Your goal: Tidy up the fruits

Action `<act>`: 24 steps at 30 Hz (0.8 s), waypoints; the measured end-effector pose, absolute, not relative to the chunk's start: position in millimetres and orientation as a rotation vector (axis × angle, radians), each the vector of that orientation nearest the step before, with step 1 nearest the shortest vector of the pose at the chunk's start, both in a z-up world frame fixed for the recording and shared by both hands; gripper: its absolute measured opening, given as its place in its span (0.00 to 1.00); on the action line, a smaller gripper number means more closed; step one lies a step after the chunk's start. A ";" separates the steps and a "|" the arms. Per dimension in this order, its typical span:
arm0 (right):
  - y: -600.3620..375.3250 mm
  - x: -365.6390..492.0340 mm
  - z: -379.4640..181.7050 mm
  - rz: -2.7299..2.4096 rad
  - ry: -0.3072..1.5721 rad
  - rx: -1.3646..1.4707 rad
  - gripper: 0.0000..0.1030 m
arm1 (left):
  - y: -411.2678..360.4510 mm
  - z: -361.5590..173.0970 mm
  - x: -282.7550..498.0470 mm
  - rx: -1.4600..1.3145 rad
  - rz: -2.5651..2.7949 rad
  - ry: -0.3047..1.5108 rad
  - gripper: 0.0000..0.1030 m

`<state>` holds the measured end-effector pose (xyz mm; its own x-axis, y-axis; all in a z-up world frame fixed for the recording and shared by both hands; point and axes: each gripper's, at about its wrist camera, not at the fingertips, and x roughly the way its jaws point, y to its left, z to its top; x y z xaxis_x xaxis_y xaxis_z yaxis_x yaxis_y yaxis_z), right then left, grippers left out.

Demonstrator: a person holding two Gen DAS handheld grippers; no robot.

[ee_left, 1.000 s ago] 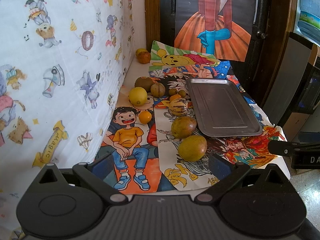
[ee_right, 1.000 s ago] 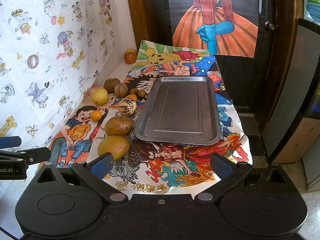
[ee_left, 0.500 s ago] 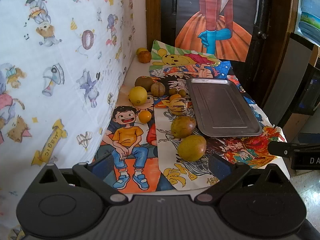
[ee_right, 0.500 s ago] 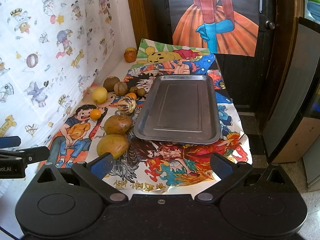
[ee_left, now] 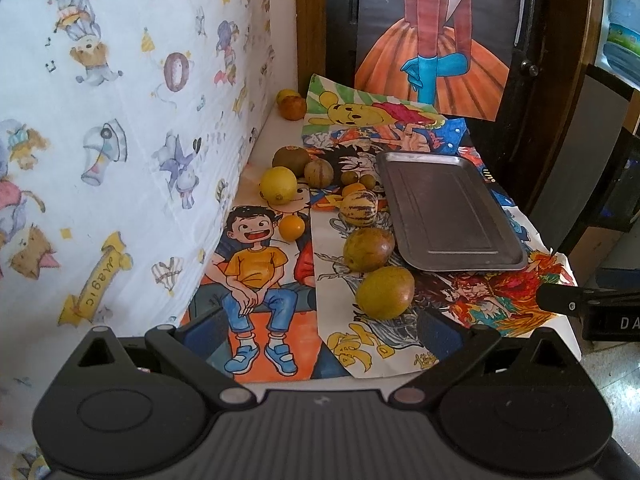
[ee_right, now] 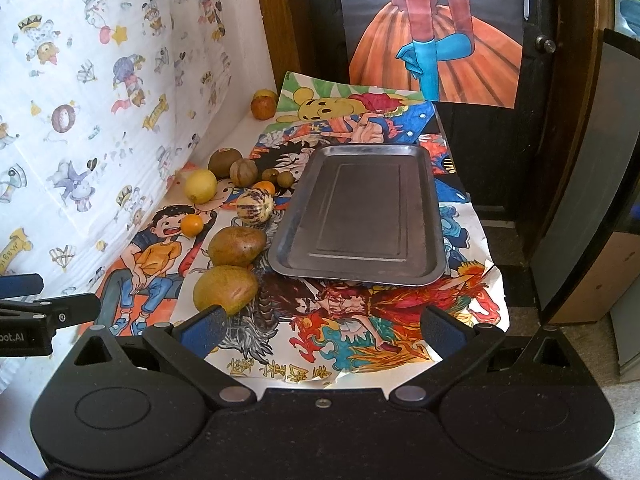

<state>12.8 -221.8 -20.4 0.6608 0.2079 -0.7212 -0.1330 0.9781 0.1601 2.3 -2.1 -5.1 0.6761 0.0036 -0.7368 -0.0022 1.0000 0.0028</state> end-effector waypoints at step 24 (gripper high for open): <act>-264.5 62.6 -25.4 0.335 0.824 -0.011 1.00 | -30.3 -16.1 35.1 -0.041 0.074 0.897 0.99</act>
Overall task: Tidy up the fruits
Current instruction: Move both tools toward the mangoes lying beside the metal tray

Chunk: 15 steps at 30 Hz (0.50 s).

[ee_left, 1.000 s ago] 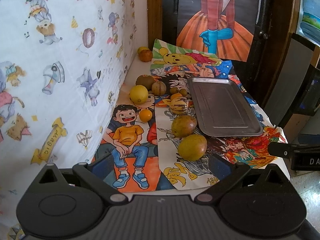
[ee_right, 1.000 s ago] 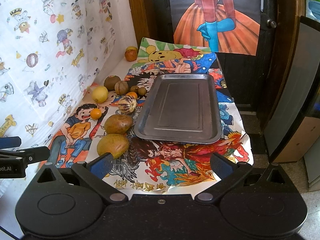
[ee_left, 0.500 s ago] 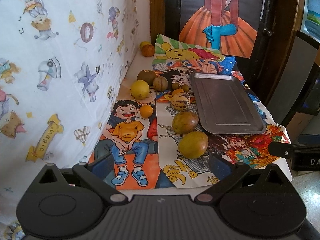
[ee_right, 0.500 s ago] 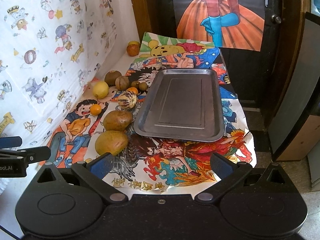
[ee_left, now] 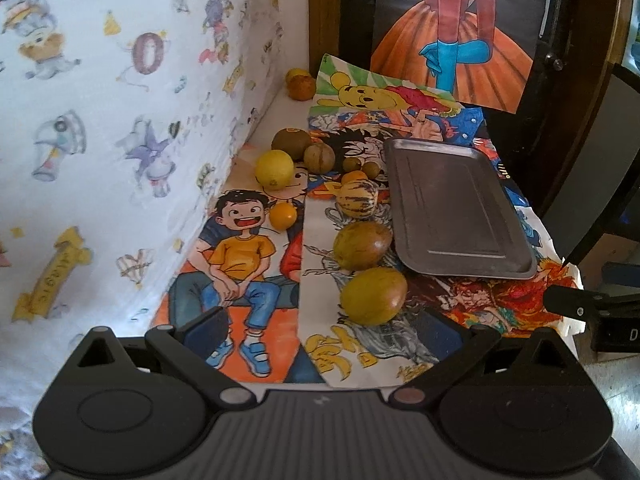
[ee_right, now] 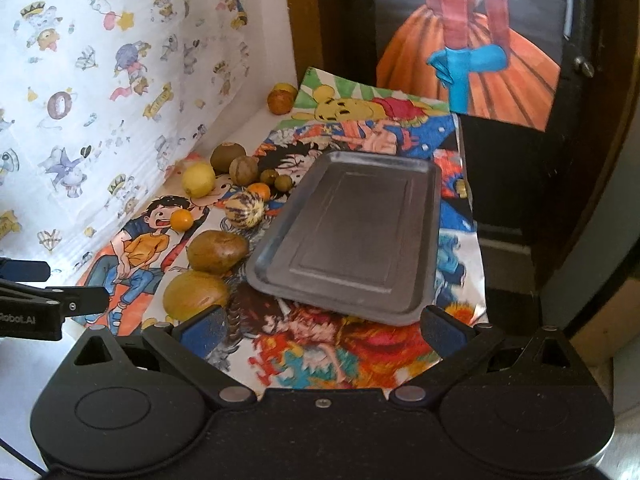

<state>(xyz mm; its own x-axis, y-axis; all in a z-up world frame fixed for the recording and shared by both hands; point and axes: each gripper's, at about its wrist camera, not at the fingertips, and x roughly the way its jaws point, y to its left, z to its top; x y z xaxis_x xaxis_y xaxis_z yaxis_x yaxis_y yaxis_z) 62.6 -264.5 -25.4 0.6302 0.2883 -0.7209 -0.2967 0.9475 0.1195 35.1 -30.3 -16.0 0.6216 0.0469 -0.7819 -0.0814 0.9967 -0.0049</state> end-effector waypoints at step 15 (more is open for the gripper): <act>-330.9 113.9 -38.7 0.460 0.874 -0.036 1.00 | -84.6 -43.9 68.3 -0.104 0.304 1.024 0.99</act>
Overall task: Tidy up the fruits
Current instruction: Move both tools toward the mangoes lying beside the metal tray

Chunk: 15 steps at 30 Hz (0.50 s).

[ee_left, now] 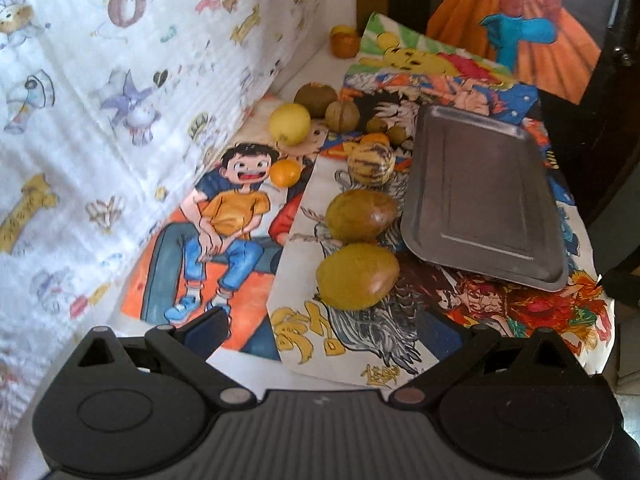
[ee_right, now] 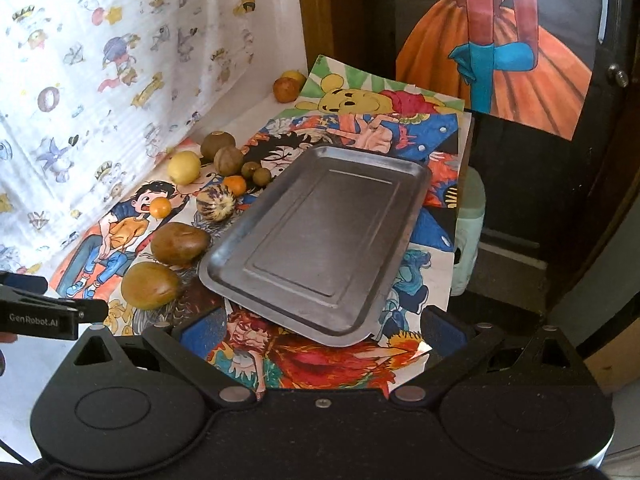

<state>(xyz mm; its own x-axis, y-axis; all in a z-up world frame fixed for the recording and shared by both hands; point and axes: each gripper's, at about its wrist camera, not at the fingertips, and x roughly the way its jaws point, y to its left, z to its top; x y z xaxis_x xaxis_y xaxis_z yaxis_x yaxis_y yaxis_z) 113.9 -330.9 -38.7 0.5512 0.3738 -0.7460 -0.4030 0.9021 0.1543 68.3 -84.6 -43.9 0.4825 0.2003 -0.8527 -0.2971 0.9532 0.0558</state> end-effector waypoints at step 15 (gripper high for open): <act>-315.5 151.3 -64.2 0.511 1.023 0.038 1.00 | -91.9 -59.3 78.5 -0.013 0.300 1.087 0.99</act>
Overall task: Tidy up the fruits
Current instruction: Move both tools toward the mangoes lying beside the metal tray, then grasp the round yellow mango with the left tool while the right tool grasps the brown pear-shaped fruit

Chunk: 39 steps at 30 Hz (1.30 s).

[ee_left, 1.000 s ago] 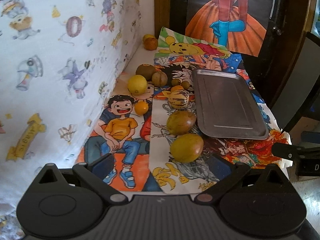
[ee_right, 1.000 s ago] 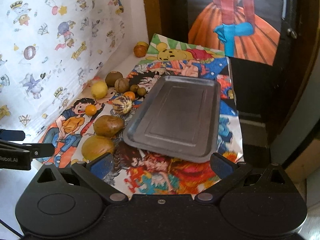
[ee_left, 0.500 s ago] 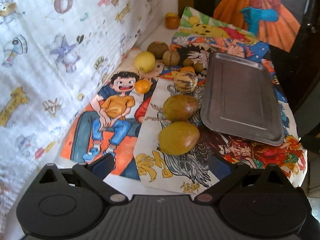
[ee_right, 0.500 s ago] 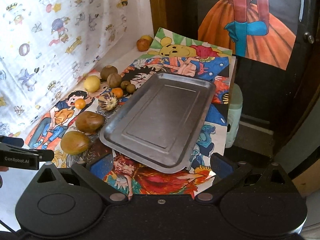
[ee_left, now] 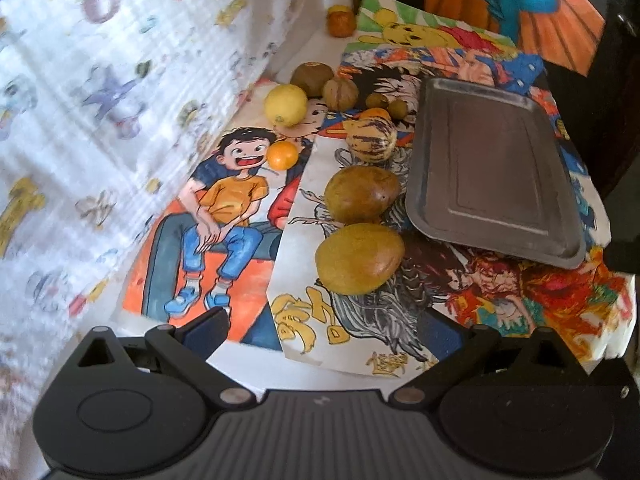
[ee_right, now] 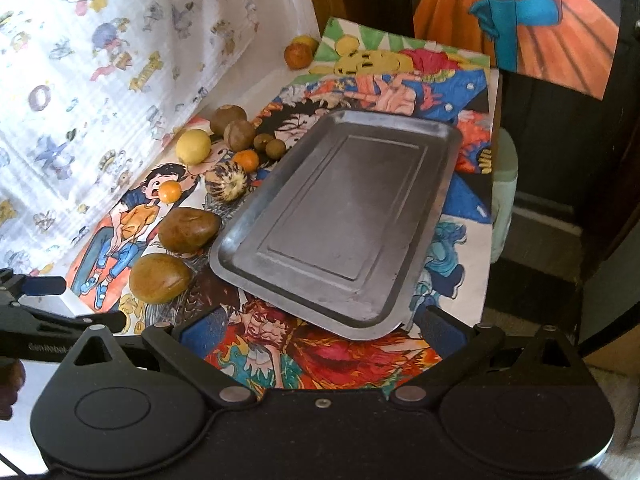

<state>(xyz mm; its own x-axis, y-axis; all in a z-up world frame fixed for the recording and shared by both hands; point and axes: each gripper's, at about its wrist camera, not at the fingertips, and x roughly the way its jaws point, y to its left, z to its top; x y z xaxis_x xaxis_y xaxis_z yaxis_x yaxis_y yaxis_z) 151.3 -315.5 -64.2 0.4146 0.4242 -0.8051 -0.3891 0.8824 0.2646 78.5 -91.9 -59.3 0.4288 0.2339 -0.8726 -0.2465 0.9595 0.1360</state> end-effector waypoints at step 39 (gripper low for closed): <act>-134.0 268.2 -110.1 0.786 1.358 0.159 0.79 | -42.1 -113.0 137.7 -0.158 -0.048 1.130 0.64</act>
